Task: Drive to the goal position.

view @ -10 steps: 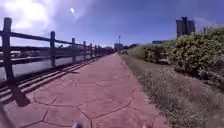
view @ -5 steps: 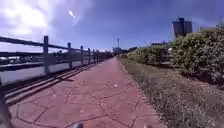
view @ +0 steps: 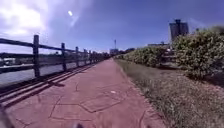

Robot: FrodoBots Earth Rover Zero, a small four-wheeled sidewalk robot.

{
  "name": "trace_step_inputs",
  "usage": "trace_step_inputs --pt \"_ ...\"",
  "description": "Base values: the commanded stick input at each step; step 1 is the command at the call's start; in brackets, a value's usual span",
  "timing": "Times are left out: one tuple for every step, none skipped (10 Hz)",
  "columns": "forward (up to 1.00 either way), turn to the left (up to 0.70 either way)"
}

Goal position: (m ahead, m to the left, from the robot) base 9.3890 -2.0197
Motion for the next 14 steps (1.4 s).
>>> trace_step_inputs --pt "0.7 0.0" --pt "0.7 0.0" --pt "0.7 0.0" --pt "0.7 0.0" --pt "0.7 0.0" --pt "0.7 0.0" --pt "0.7 0.0" --pt "0.7 0.0" --pt "0.7 0.0" --pt "0.7 0.0" --pt "0.7 0.0" --pt "0.7 0.0" --pt "0.7 0.0" --pt "0.7 0.0"
